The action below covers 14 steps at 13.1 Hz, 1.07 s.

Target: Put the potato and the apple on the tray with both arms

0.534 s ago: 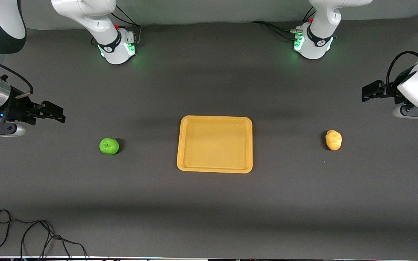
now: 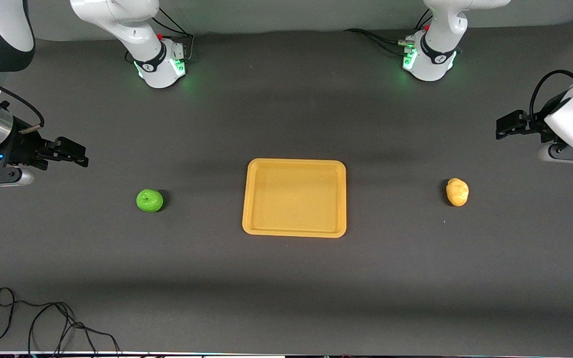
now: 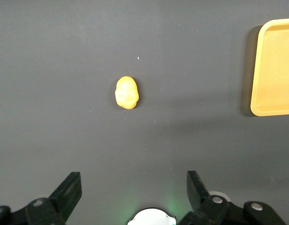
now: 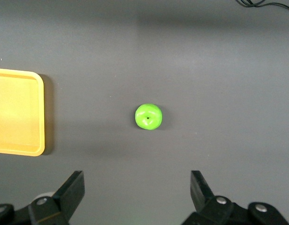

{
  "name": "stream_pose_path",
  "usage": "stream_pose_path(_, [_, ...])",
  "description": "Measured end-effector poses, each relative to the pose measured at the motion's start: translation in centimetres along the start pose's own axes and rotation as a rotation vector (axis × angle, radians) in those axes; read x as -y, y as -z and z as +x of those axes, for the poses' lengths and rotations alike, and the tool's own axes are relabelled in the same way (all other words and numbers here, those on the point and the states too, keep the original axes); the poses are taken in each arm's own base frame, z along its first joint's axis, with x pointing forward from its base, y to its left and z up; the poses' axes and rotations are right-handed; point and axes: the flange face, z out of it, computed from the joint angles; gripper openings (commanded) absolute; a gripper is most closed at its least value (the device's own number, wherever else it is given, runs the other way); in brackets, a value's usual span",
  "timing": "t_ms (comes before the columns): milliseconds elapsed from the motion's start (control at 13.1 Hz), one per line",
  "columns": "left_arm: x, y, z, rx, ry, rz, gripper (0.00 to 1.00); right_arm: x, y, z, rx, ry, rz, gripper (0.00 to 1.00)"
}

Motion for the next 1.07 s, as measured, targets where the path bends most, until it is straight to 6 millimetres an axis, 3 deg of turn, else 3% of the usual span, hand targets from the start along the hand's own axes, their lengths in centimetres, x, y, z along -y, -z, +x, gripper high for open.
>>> stream_pose_path(305, [1.1,-0.9,0.1,0.017,0.011,-0.003,1.0,0.0,-0.9,0.0,0.016,0.003,-0.013,1.0])
stream_pose_path(534, [2.0,-4.0,1.1,0.011,0.013,-0.005,1.0,0.0,-3.5,0.5,0.014,0.004,-0.013,1.0])
stream_pose_path(686, [2.2,-8.4,2.2,-0.002,0.013,-0.004,1.0,0.0,-6.7,0.9,0.015,0.004,-0.013,1.0])
stream_pose_path(915, [3.1,-17.4,3.3,-0.039,0.019,-0.002,1.0,-0.1,-13.0,1.6,0.073,-0.002,-0.014,1.0])
stream_pose_path(1068, [4.6,-22.3,3.4,-0.062,0.016,-0.003,1.0,-0.3,-15.4,2.5,0.08,-0.008,-0.013,1.0])
